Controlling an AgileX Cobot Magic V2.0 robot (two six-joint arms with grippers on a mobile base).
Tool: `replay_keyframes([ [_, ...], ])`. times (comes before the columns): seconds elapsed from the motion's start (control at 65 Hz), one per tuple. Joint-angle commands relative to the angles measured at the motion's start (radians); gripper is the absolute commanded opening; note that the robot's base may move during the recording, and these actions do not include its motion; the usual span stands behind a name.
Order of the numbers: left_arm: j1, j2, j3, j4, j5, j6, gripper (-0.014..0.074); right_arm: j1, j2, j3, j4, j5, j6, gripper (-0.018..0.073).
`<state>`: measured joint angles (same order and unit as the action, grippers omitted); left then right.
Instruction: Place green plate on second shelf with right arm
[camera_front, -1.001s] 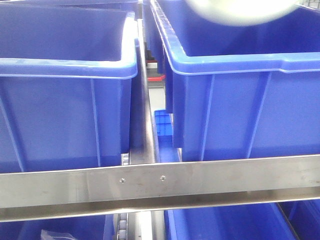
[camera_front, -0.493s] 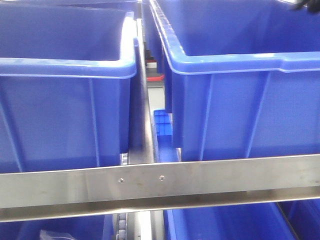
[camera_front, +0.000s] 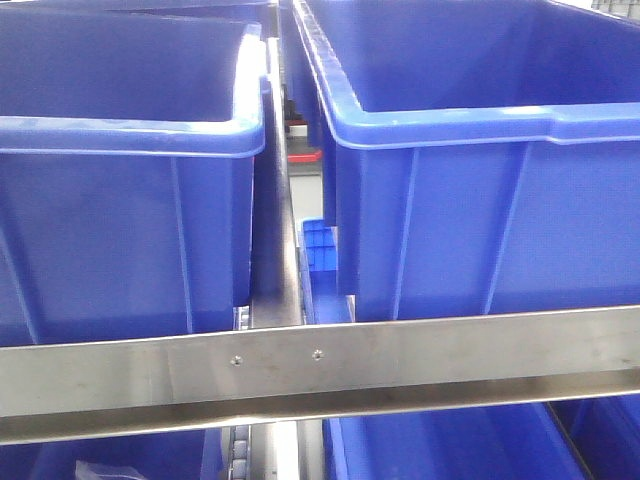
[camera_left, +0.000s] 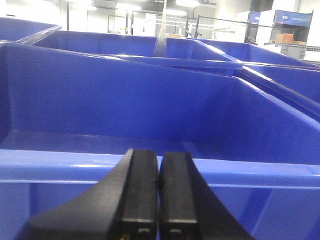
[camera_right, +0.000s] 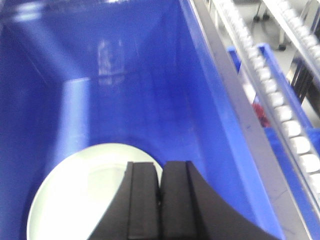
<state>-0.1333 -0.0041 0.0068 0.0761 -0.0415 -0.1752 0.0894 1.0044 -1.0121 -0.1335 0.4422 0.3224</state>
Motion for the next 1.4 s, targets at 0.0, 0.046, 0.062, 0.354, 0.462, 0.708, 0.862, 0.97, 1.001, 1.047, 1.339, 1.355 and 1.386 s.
replay_keyframes([
  [0.0,-0.002,-0.018,0.040,-0.008,-0.084,-0.002,0.0130,0.009,-0.018,-0.035,-0.022,-0.067,-0.001,0.0017],
  [0.046,-0.002,-0.018,0.040,-0.008,-0.084,-0.002,0.0129,0.009,-0.014,-0.035,-0.022,-0.066,-0.001,0.0017],
  [0.062,-0.002,-0.018,0.040,-0.008,-0.084,-0.002,0.0129,0.009,-0.013,-0.035,-0.022,-0.066,-0.001,0.0017],
  [0.354,-0.002,-0.018,0.040,-0.008,-0.084,-0.002,0.0130,0.009,-0.085,0.040,-0.026,-0.076,-0.001,0.0017],
  [0.462,-0.002,-0.018,0.040,-0.008,-0.084,-0.002,0.0129,0.005,-0.219,0.130,-0.029,-0.086,-0.001,0.0017],
  [0.708,-0.002,-0.018,0.040,-0.008,-0.084,-0.002,0.0130,-0.107,-0.616,0.526,0.068,-0.319,-0.131,0.0017],
  [0.862,-0.002,-0.018,0.040,-0.008,-0.084,-0.002,0.0130,-0.115,-0.779,0.757,0.211,-0.502,-0.322,0.0017],
  [0.97,-0.002,-0.018,0.040,-0.008,-0.084,-0.002,0.0130,-0.115,-0.858,0.885,0.210,-0.610,-0.337,0.0017],
  [1.001,-0.002,-0.018,0.040,-0.008,-0.084,-0.002,0.0130,-0.115,-0.875,0.912,0.210,-0.617,-0.337,0.0017],
  [1.047,-0.002,-0.018,0.040,-0.008,-0.084,-0.002,0.0130,-0.115,-0.897,0.947,0.210,-0.614,-0.337,0.0017],
  [1.339,-0.002,-0.018,0.040,-0.008,-0.084,-0.002,0.0129,-0.115,-0.980,1.022,0.160,-0.548,-0.335,0.0017],
  [1.355,-0.002,-0.018,0.040,-0.008,-0.084,-0.002,0.0129,-0.115,-0.980,1.022,0.159,-0.549,-0.333,0.0017],
  [1.386,-0.002,-0.018,0.040,-0.008,-0.084,-0.002,0.0130,-0.115,-0.980,1.022,0.159,-0.552,-0.322,0.0017],
])
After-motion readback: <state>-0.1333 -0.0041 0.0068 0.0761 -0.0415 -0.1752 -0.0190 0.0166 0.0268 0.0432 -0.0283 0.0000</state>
